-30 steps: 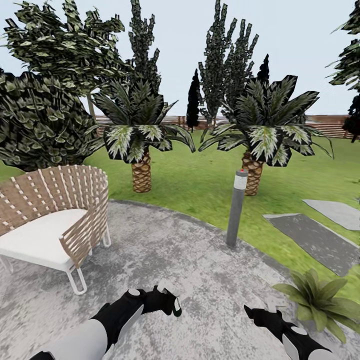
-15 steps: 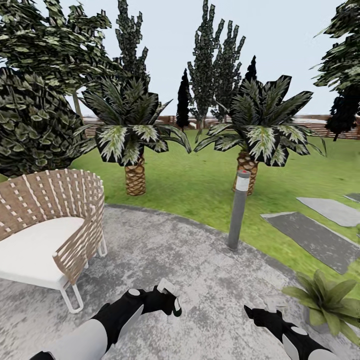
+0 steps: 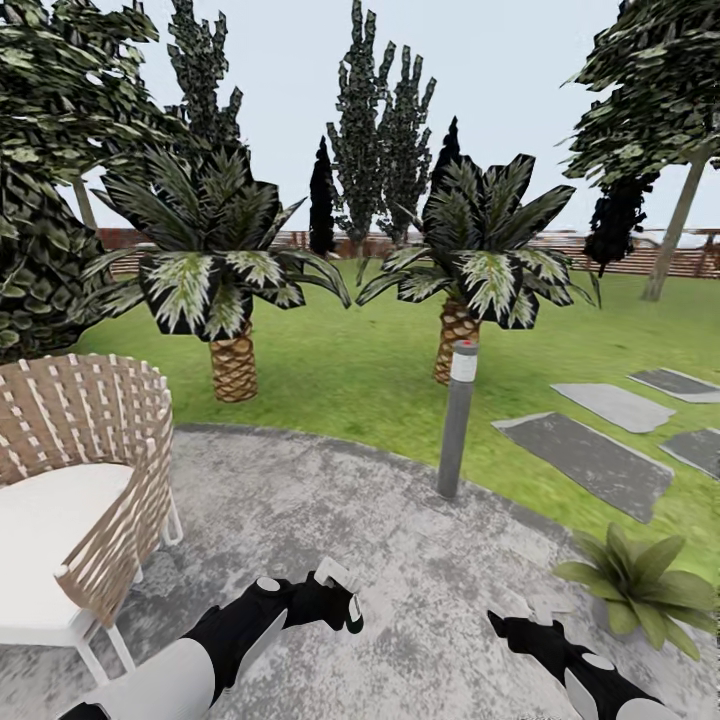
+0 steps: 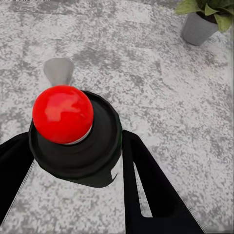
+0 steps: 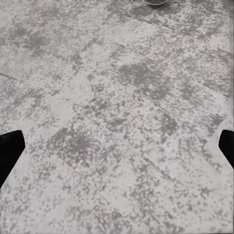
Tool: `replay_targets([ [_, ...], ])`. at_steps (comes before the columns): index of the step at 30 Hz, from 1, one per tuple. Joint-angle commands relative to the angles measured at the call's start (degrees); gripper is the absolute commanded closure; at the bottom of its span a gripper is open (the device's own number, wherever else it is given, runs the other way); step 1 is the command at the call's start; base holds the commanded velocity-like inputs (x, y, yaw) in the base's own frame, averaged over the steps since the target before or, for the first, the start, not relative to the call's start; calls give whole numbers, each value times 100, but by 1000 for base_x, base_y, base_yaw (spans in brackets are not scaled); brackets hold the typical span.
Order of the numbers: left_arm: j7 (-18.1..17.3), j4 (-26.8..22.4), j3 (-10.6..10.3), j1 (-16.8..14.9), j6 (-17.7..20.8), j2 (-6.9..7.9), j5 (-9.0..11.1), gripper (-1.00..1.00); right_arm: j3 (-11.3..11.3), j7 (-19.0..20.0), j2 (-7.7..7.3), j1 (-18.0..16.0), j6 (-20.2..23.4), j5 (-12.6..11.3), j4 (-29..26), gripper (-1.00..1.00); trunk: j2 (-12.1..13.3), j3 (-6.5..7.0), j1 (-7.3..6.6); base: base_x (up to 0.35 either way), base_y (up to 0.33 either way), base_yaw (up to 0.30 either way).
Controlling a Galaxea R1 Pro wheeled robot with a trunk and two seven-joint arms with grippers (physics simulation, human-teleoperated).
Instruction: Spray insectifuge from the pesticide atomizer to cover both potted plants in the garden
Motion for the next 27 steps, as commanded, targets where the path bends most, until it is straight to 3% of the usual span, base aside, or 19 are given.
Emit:
replay_targets([
  [1, -5, -9, -20, -3, 45, 4, 62, 100, -49, 21, 0, -6, -18, 52, 3, -100, -3, -6, 0, 102, 299, -275],
  [19, -8, -9, -17, -3, 54, 4, 62, 100, -49, 21, 0, -6, -18, 52, 3, -100, -3, -6, 0, 9, 310, -275],
  [27, -8, -9, -20, -3, 54, 4, 62, 100, -49, 21, 0, -5, -18, 52, 3, -100, -3, -6, 0, 92, 104, -276],
])
